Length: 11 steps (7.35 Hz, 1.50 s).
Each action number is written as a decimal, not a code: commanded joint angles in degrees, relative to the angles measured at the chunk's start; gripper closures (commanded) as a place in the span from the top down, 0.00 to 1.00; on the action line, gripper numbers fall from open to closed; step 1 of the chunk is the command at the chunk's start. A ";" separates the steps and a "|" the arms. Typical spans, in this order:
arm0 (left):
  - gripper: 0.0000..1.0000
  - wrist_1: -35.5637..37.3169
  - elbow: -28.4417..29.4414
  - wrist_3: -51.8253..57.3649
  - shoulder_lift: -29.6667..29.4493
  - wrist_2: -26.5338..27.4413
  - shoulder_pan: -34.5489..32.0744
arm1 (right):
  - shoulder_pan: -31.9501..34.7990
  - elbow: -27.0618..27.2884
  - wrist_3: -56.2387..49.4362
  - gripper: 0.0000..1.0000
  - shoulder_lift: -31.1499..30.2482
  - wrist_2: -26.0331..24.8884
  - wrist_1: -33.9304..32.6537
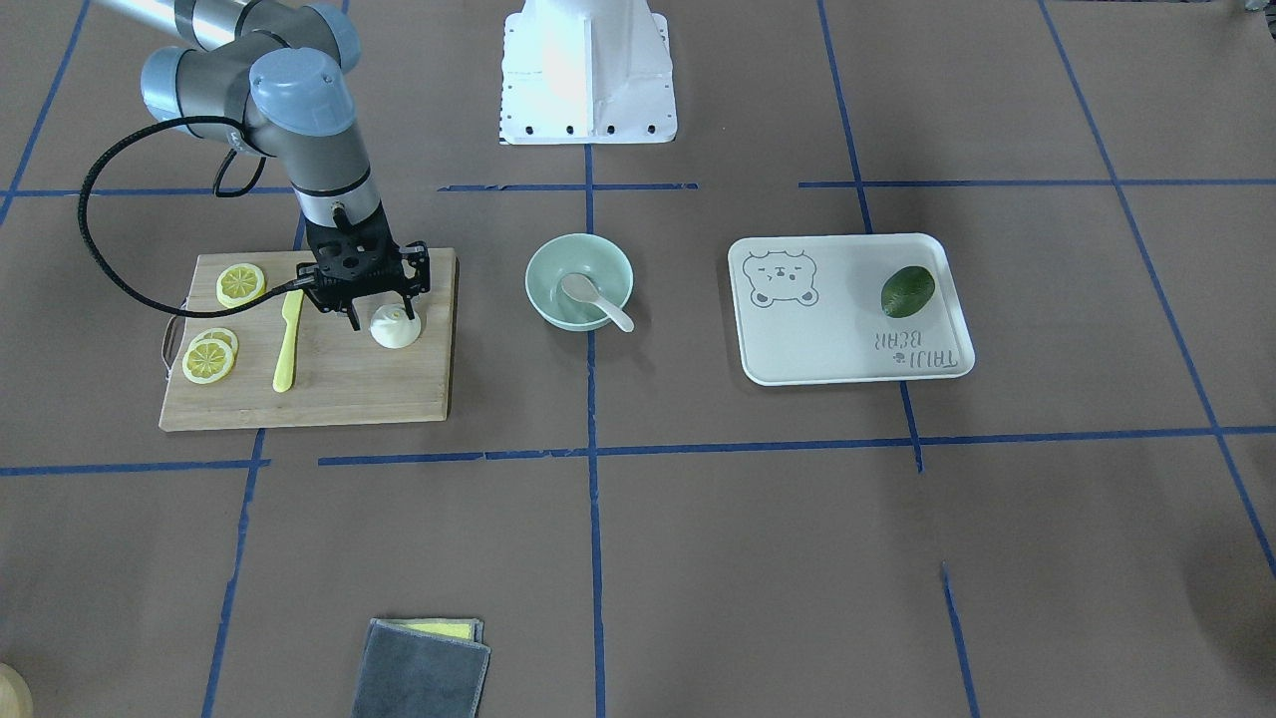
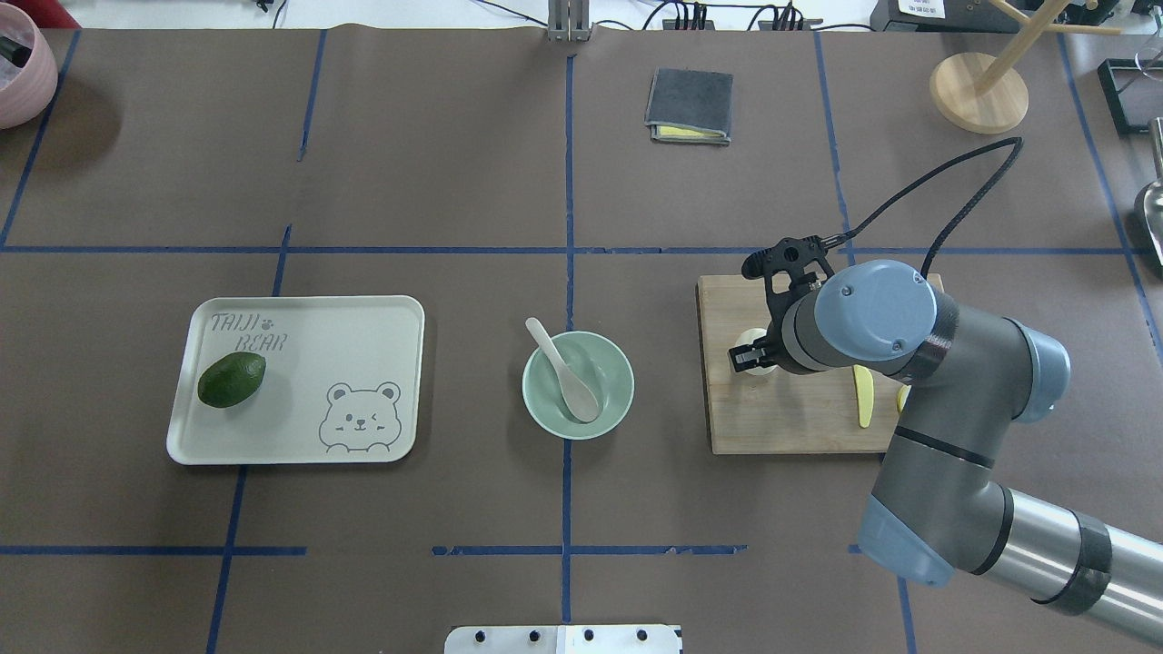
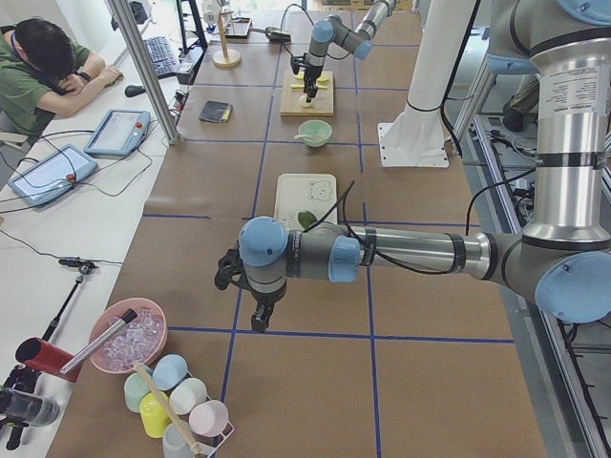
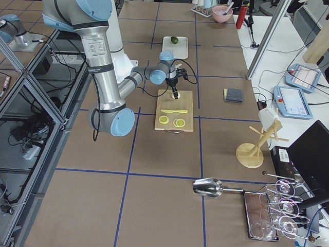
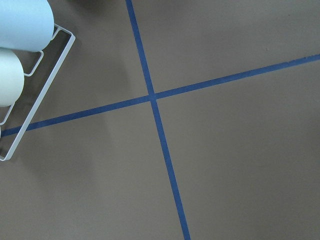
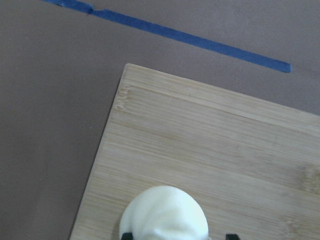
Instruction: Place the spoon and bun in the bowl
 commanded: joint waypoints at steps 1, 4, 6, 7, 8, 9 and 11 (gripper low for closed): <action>1.00 0.06 -0.12 0.00 0.00 0.01 0.04 | -0.73 -0.07 -0.15 0.02 0.01 0.00 -0.05; 1.00 0.06 -0.12 0.00 0.00 0.01 0.04 | -0.91 2.12 0.54 0.00 2.10 0.09 -0.40; 1.00 0.06 -0.47 0.00 0.00 0.01 -0.04 | -1.35 1.26 6.05 0.00 13.12 0.09 -9.13; 1.00 0.15 -0.82 0.00 0.00 0.01 0.04 | -3.35 0.21 9.74 0.00 18.23 -0.35 -12.50; 1.00 0.15 -0.91 0.00 0.00 0.01 0.04 | -6.33 -3.02 14.22 0.00 22.37 -3.48 -12.44; 1.00 0.15 -1.00 0.00 -0.09 -0.08 0.04 | -9.23 -7.49 17.74 0.25 26.42 -7.00 -12.44; 1.00 -0.02 -0.91 0.00 -0.53 -0.69 0.04 | -11.98 -8.33 16.64 1.00 25.23 -11.41 -12.44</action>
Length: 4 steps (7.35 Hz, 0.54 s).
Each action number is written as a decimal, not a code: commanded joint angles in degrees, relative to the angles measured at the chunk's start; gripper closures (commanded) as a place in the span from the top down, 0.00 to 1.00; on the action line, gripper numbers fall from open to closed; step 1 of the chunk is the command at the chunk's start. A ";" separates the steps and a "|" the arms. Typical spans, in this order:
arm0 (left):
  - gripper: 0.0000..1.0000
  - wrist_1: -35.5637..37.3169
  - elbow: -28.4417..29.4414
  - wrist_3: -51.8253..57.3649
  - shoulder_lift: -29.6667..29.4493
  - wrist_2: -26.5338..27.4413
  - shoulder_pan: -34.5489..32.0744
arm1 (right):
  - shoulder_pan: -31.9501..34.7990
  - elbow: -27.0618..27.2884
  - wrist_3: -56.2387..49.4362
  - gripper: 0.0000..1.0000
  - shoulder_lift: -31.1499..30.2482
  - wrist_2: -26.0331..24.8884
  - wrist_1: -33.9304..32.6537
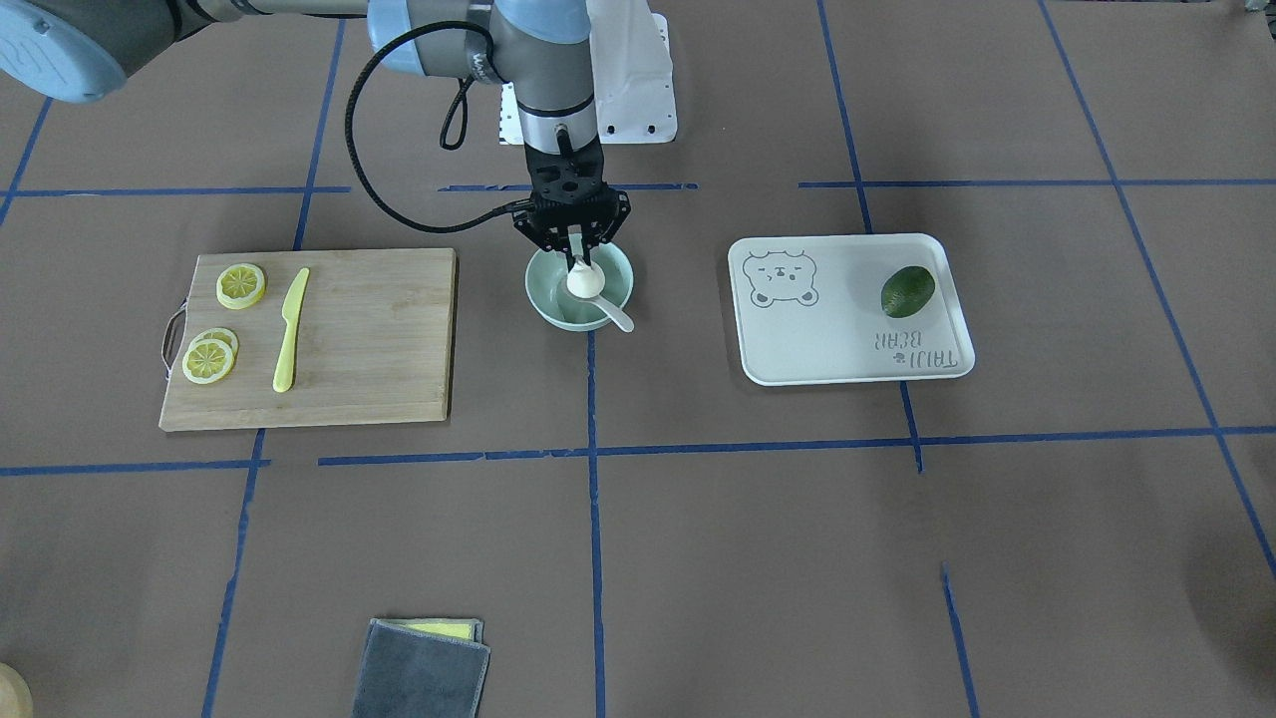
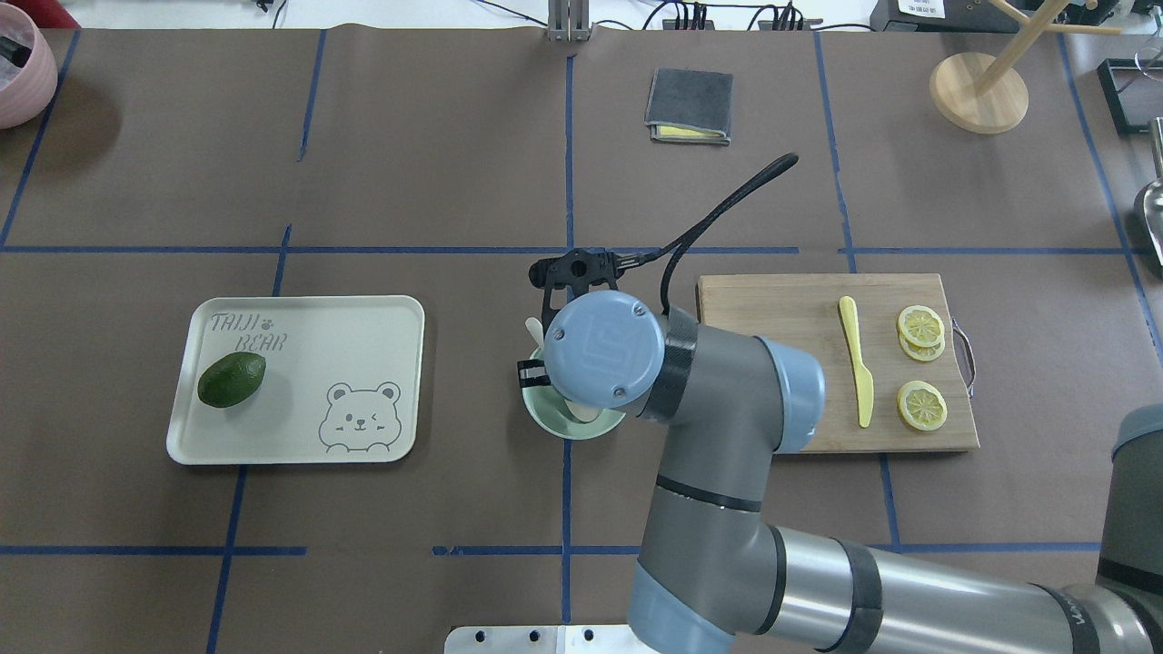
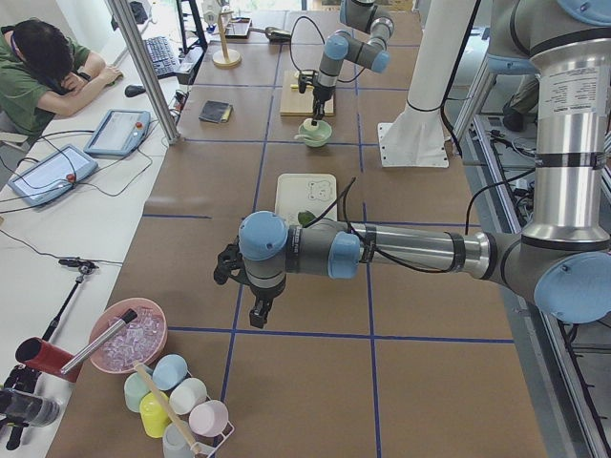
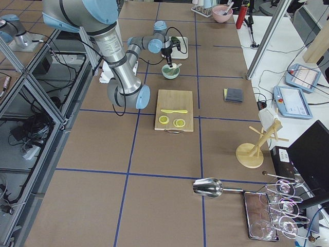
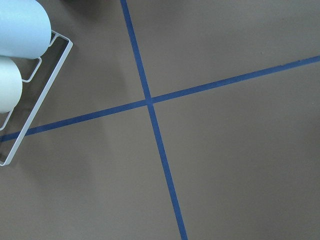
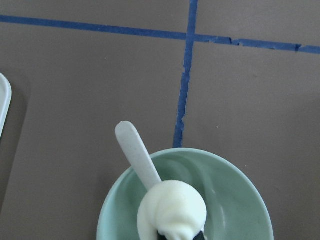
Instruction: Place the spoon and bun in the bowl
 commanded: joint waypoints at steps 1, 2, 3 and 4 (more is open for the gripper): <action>1.00 -0.19 0.13 0.00 -0.23 -1.87 0.00 | -1.43 -0.60 -0.56 1.00 -0.46 -2.65 -0.28; 1.00 -0.19 0.04 0.00 -0.23 -1.89 0.00 | -0.91 0.45 -2.05 1.00 -0.64 -2.56 -0.55; 1.00 -0.19 0.04 0.00 -0.31 -1.89 0.00 | 1.18 1.85 -3.80 1.00 -0.64 -0.39 -0.55; 1.00 -0.19 0.13 0.09 -0.31 -1.80 0.00 | 5.90 2.99 -7.21 1.00 -1.25 4.94 -0.55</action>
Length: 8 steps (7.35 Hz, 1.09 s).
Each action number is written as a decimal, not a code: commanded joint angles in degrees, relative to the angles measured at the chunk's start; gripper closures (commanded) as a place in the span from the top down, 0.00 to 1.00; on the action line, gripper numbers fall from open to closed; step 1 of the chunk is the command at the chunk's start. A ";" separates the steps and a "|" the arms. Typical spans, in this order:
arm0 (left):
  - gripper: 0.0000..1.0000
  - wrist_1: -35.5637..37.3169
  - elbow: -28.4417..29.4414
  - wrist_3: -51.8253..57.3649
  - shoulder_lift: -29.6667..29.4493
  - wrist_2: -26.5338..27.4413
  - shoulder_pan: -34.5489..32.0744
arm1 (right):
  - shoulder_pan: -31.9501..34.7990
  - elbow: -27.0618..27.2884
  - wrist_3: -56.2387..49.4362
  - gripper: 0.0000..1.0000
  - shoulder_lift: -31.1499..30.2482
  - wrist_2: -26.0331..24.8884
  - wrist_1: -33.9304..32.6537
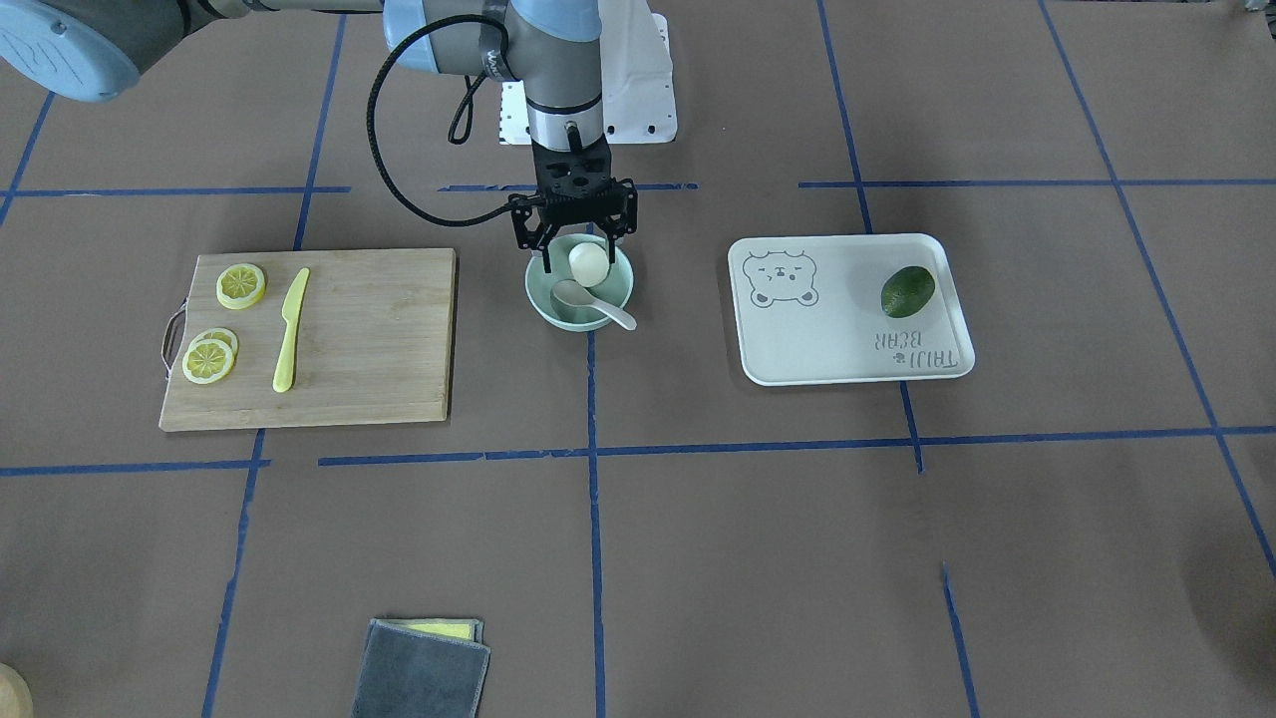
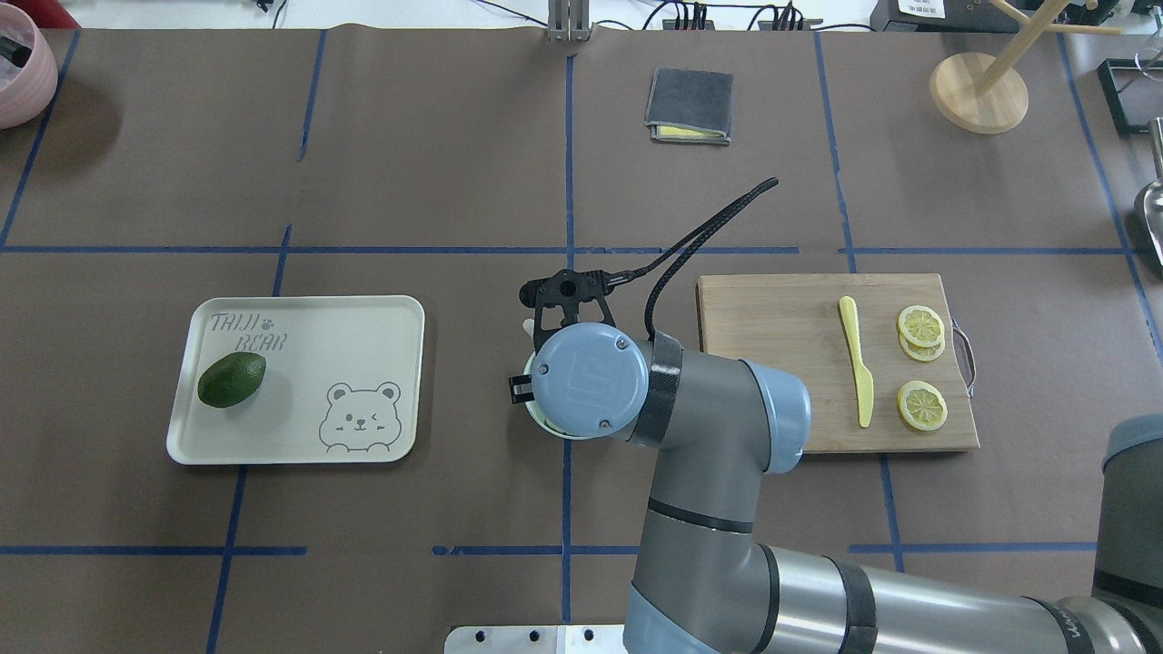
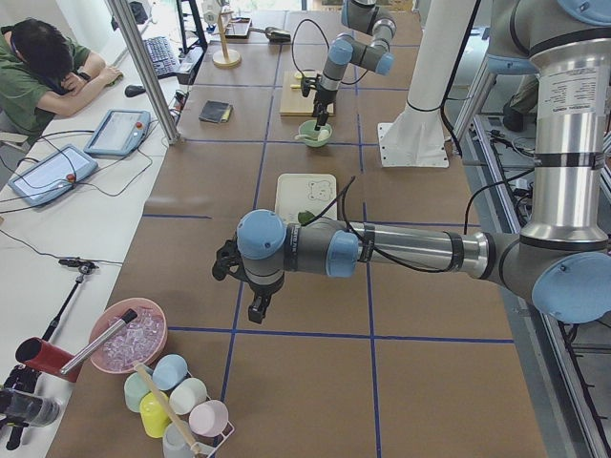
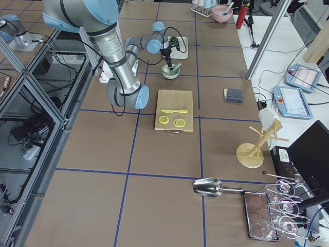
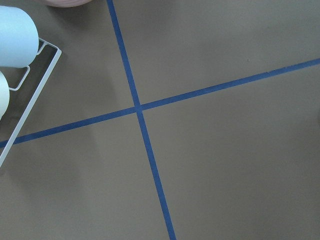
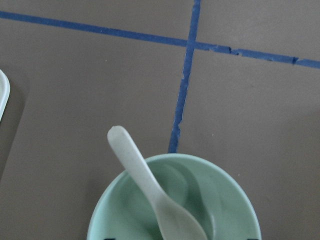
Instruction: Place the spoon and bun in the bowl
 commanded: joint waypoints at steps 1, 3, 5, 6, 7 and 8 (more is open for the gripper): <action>1.00 0.17 0.58 0.07 0.05 0.09 0.00 | 11.41 1.98 -10.70 1.00 -2.00 11.23 -0.04; 1.00 0.61 0.85 0.24 1.71 0.87 0.00 | 29.24 1.29 -29.05 1.00 -7.78 24.24 -0.04; 1.00 0.78 0.77 0.16 1.98 0.88 -0.09 | 44.64 -3.79 -53.29 1.00 -13.24 35.24 -0.04; 1.00 0.87 1.11 -0.28 1.98 0.88 -0.09 | 48.97 -4.60 -59.93 1.00 -15.96 37.90 -0.04; 1.00 0.96 1.29 -0.37 2.07 0.88 -0.09 | 52.15 -4.52 -64.52 1.00 -19.38 39.41 -0.04; 1.00 0.96 1.47 -1.68 1.98 0.96 -0.09 | 56.01 -4.52 -71.35 1.00 -23.68 39.59 0.04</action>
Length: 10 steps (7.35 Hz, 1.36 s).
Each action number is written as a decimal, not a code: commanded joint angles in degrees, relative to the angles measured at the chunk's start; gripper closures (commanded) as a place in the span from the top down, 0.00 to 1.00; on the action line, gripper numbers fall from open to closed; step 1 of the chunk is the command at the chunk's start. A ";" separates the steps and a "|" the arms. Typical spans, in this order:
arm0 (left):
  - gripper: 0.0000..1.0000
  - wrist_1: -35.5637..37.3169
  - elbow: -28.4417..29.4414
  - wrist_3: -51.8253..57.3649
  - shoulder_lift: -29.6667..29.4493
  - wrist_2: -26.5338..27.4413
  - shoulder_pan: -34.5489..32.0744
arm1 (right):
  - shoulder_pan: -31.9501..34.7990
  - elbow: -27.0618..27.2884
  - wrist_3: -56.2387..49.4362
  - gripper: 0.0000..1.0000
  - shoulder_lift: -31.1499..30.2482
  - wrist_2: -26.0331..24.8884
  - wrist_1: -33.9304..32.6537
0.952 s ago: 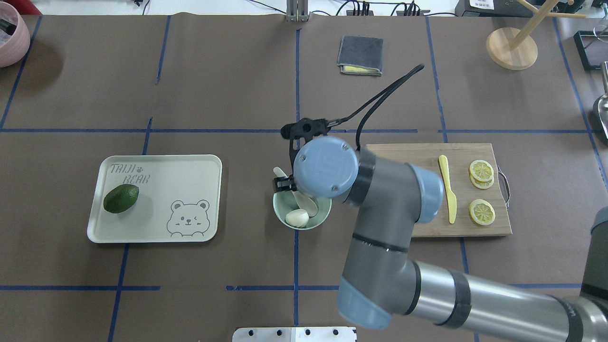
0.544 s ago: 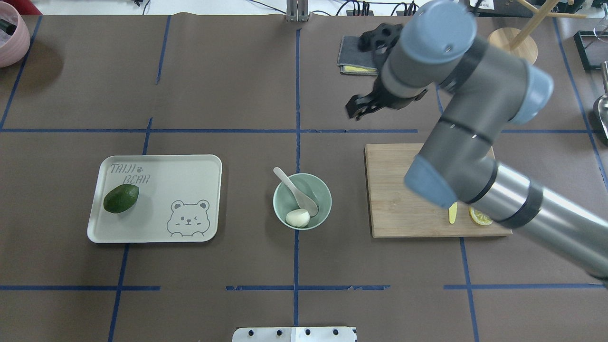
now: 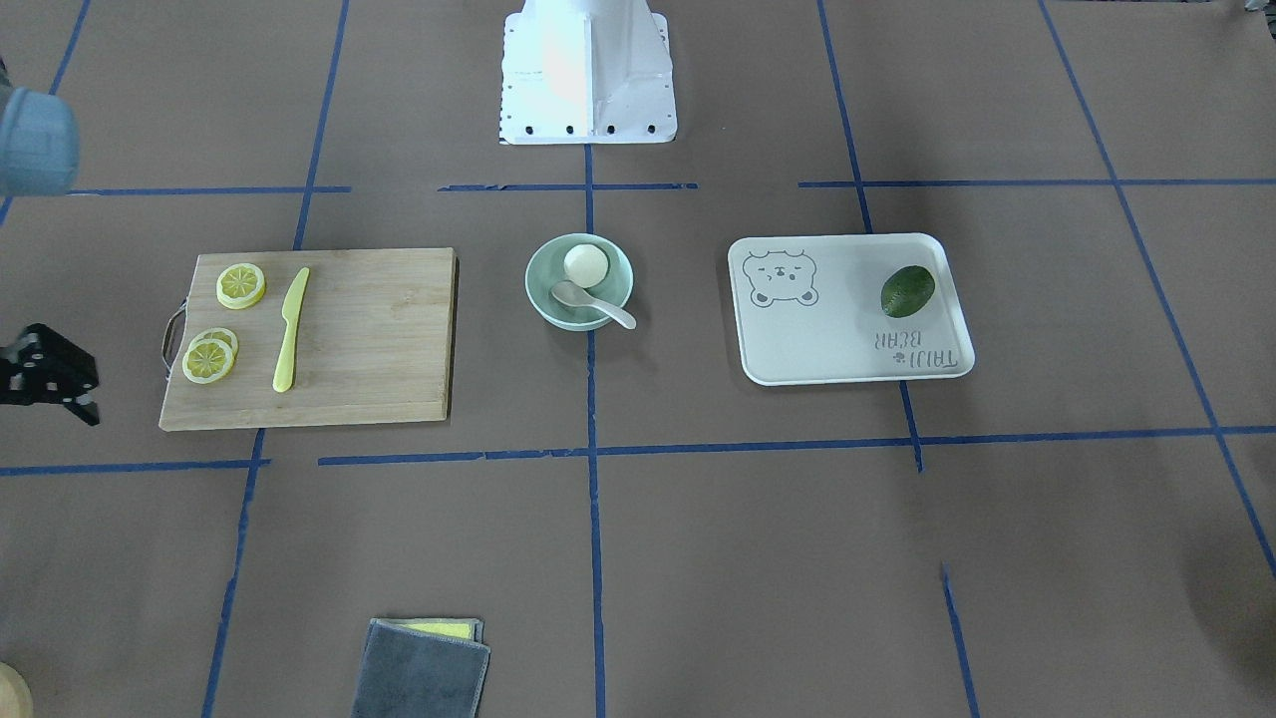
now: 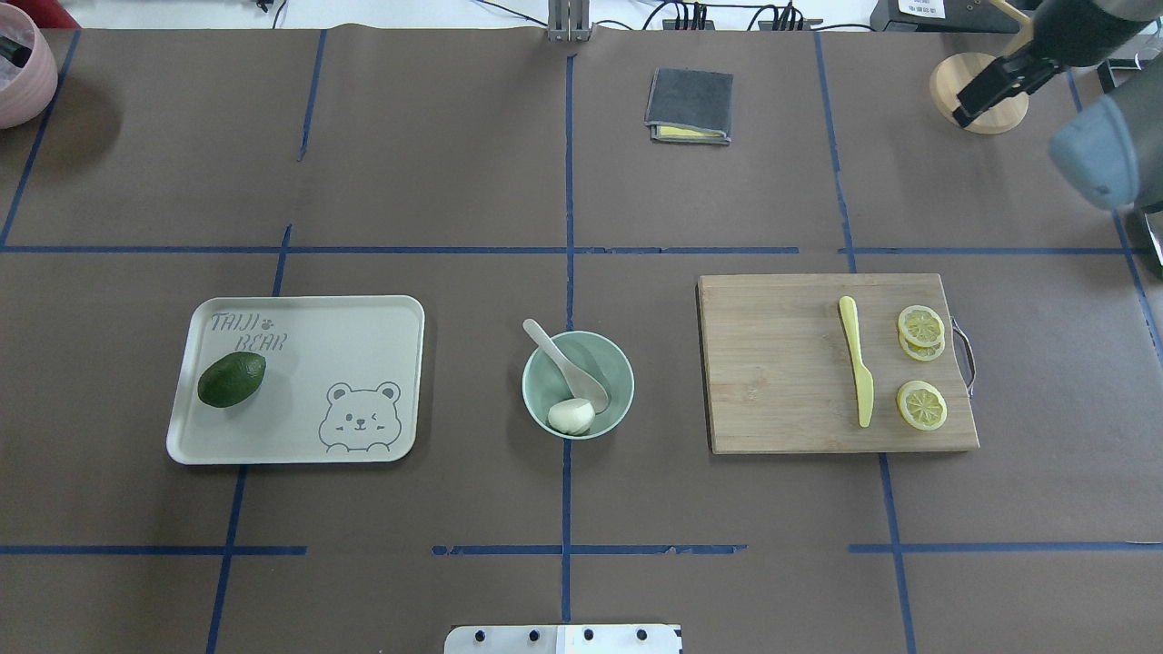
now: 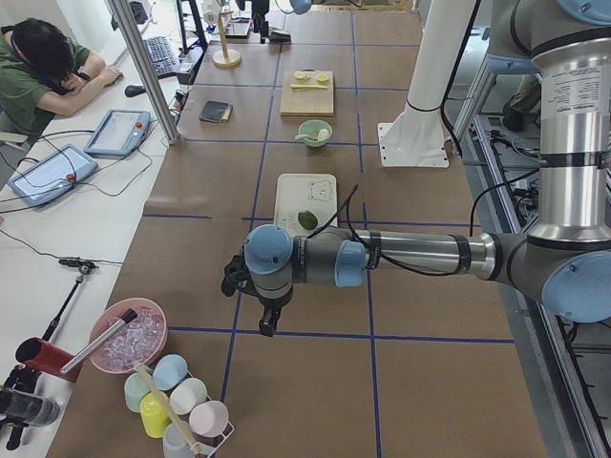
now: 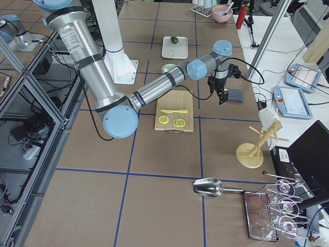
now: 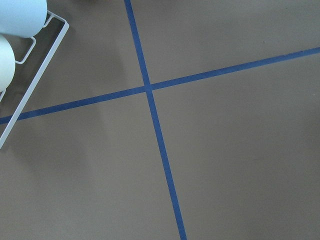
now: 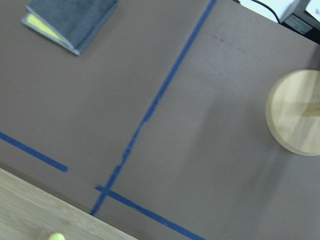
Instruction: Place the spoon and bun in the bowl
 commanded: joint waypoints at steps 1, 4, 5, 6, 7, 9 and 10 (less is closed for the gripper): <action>1.00 -0.12 0.23 -1.79 0.07 0.15 0.00 | 8.17 -0.24 -11.31 1.00 -8.63 1.28 -0.02; 1.00 -0.21 -0.56 -1.62 0.07 0.24 0.00 | 12.94 -0.15 -11.42 1.00 -20.77 1.37 0.77; 1.00 -0.30 -0.74 -1.54 0.07 0.24 0.00 | 14.08 -0.41 -11.16 1.00 -21.75 1.46 0.77; 1.00 -0.39 -0.83 -1.45 -0.01 0.24 0.00 | 14.18 -0.32 -11.16 1.00 -22.20 1.72 0.69; 1.00 -0.56 -1.09 -1.27 -0.01 0.24 0.00 | 14.18 -0.41 -11.07 1.00 -22.99 2.94 0.69; 1.00 -0.48 -0.65 -1.27 -0.01 0.24 0.00 | 14.18 -0.41 -11.16 1.00 -23.70 3.92 0.69; 1.00 -0.56 -0.74 -1.27 0.42 0.24 0.00 | 14.18 -0.41 -11.16 1.00 -23.70 3.83 0.77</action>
